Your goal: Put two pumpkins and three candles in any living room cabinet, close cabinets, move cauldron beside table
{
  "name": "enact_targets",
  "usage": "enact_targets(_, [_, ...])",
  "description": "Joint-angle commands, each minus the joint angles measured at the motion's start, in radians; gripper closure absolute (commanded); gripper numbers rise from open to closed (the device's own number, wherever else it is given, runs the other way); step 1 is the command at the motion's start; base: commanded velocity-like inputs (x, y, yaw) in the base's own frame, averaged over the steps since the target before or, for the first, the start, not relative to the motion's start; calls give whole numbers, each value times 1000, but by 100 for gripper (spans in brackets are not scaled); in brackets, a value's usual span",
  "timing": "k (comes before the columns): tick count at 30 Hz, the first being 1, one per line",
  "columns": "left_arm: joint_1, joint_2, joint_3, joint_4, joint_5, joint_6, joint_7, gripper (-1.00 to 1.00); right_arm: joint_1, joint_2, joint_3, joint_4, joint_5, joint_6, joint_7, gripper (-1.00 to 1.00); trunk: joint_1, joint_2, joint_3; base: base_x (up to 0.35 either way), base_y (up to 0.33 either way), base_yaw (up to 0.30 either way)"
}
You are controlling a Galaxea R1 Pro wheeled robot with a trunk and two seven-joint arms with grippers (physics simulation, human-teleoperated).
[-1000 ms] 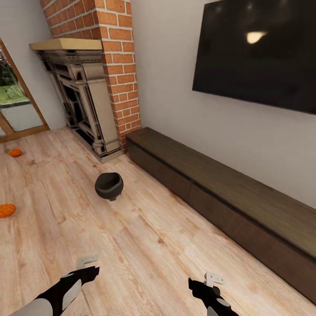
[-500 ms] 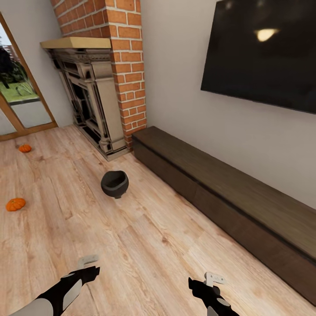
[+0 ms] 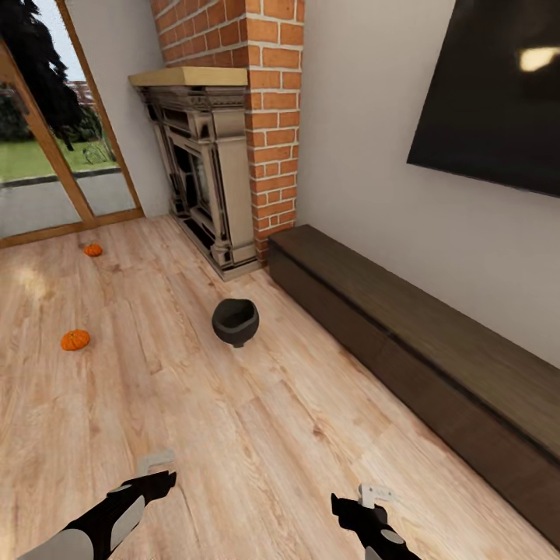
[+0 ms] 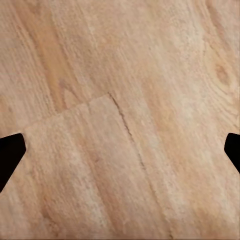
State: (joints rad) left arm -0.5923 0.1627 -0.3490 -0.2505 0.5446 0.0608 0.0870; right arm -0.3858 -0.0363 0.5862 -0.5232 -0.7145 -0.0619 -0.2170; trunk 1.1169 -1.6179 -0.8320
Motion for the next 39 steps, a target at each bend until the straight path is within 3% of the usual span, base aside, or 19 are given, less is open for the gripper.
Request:
enact_targets(1, [0, 1, -8, -3, 8, 5, 7, -100, -1, -1, 9, -1, -10, -5, -7, -100, 0, 0, -1, 140, 238, 292])
enact_targets(11, [0, 0, -10, -3, 8, 4, 7, -100, -1, -3, 9, -2, -10, -5, -6, -100, 0, 0, -1, 171, 256, 163])
enact_targets(16, [11, -28, -32, 14, 10, -9, -22, -100, -3, 25, 14, 2, -6, -7, -11, -100, 0, 0, -1, 2, 0, 0])
enact_targets(21, [13, -57, -16, 10, 7, -11, 7, -100, -1, 3, 11, 0, -6, -6, -2, -100, 0, 0, -1, 184, 0, 0])
enact_targets(27, [17, -91, -15, 16, 3, -12, 20, -100, -1, 0, 11, 0, -6, -7, -1, -100, 0, 0, -1, 296, 0, 0])
enact_targets(39, [17, -91, -15, 17, 3, -12, 20, -100, -1, 4, 9, 0, -7, -7, -1, -100, 0, 0, -1, 308, 90, 0])
